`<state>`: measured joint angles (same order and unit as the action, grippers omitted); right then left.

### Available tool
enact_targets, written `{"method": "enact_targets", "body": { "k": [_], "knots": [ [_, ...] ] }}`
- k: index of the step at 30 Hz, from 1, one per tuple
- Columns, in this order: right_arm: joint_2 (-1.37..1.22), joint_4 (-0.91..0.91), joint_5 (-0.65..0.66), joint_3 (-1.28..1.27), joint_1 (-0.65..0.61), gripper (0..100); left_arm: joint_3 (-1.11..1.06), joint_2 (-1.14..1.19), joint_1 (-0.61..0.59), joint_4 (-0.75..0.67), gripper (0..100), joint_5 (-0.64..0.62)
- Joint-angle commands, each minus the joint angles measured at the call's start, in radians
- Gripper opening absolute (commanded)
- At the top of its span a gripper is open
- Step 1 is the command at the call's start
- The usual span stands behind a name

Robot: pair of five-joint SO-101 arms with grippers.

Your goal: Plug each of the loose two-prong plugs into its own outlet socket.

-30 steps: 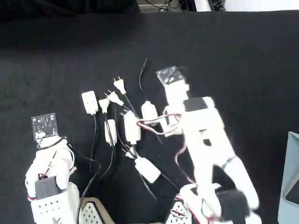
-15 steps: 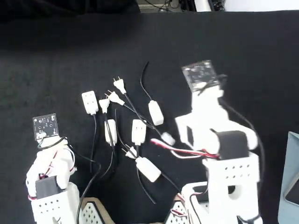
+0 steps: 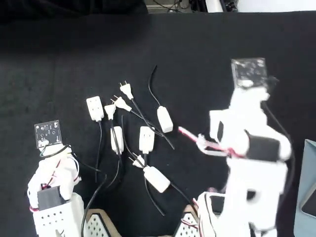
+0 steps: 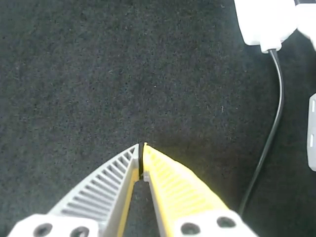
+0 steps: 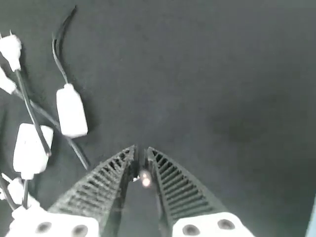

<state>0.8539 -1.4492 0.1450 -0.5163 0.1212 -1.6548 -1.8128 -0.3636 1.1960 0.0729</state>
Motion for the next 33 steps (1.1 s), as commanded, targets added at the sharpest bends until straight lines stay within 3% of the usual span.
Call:
{"method": "enact_targets", "body": {
  "k": [1,5,9,12,20,26,29,33],
  "knots": [
    [-0.159,0.138,0.0,-0.027,-0.075,1.1,0.005,-0.005,-0.013,-0.021,3,0.006],
    [-0.317,0.253,0.0,0.025,-0.146,3.2,0.005,-0.005,-0.013,-0.021,3,0.006],
    [-0.443,0.281,-0.008,0.134,-0.207,16.3,0.005,-0.005,-0.013,-0.021,3,0.006],
    [-0.51,0.272,-0.087,0.246,-0.222,23.8,0.005,-0.005,-0.013,-0.021,3,0.006],
    [-0.549,-0.025,-0.112,0.479,-0.222,19.4,0.005,-0.005,-0.013,-0.021,3,0.006],
    [-0.552,-0.078,-0.112,0.312,-0.218,17.3,0.005,-0.005,-0.013,-0.021,3,0.006],
    [-0.552,0.038,-0.137,0.174,-0.218,17.3,0.005,-0.005,-0.013,-0.021,3,0.006],
    [-0.565,0.272,-0.262,-0.013,-0.222,17.3,0.005,-0.005,-0.013,-0.021,3,0.006]
  ]
}}
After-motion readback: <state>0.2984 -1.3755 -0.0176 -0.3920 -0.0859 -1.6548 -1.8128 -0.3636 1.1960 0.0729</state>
